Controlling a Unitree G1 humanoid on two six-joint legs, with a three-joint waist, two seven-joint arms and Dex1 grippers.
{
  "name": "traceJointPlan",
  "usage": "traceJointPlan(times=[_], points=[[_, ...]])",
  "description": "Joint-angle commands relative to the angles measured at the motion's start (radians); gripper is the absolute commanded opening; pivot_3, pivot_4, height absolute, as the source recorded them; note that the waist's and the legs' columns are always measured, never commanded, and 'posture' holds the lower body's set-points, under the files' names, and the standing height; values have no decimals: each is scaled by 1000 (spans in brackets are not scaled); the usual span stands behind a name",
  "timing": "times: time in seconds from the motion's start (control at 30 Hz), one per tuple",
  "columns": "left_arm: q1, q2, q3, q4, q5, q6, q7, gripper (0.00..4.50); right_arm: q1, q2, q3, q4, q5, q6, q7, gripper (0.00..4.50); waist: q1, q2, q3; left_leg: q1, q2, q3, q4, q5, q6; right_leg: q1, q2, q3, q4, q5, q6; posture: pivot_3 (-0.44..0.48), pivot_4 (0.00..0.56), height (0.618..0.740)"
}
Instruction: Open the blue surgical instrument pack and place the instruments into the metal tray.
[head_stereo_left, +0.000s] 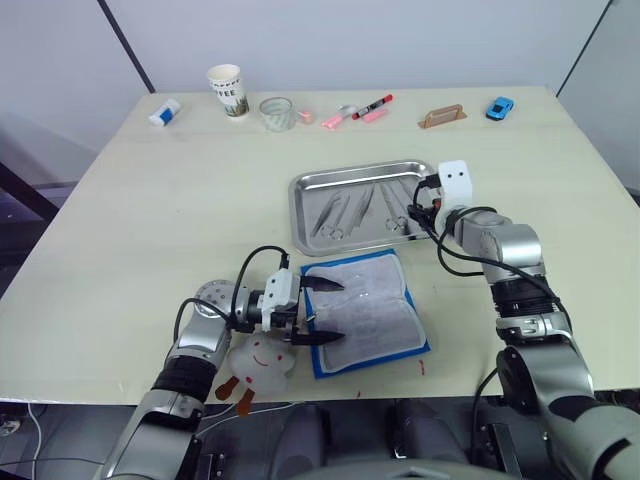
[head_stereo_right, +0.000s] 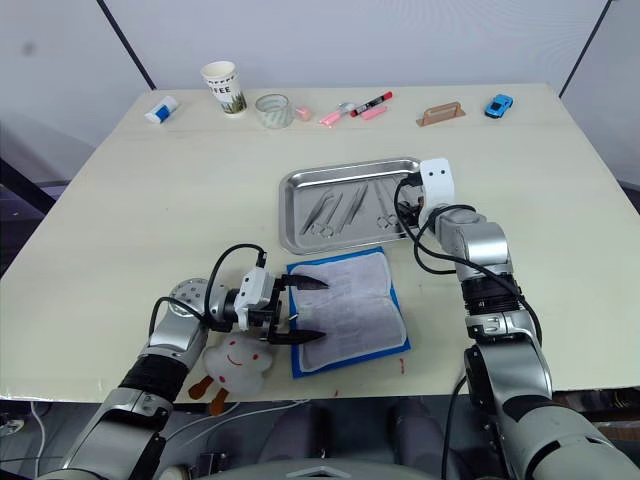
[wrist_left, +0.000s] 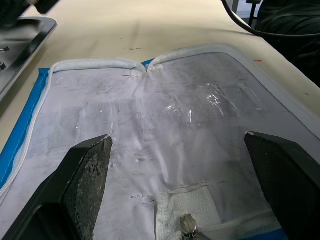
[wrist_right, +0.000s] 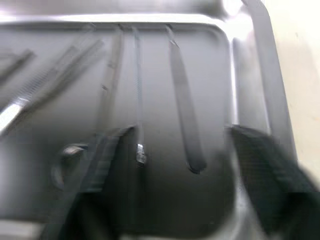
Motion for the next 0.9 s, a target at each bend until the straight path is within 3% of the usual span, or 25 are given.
traceJointPlan(times=[0.03,0.33,0.53,0.63,0.9], points=[[32,6,-32,35,35,17,-3,4500,6,-8,-11,-120,24,9,21,4460,0,0,0,0,0,0,0,0,0,0,0,0,0,0,0,0,150,725],[61,26,21,-110,-63,112,-1,4500,122,-77,11,-323,90,-150,223,4460,-8,-1,0,-5,0,0,0,-1,1,-5,0,0,-1,0,1,0,150,725],[106,82,122,-284,-191,265,35,4500,253,-154,-10,-387,118,-355,371,4460,-18,-4,3,-19,0,-2,1,-1,2,-17,0,-2,0,0,1,0,150,725],[120,103,179,-337,-242,314,67,4500,314,-186,-46,-408,156,-424,432,4460,-19,-6,4,-19,0,-3,1,-1,2,-17,0,-2,0,0,1,0,150,725],[159,175,337,-340,-277,363,151,4500,502,-280,-120,-457,240,-533,573,4460,-19,-11,7,-18,0,-2,1,-1,2,-17,0,-2,1,0,1,0,150,725]])
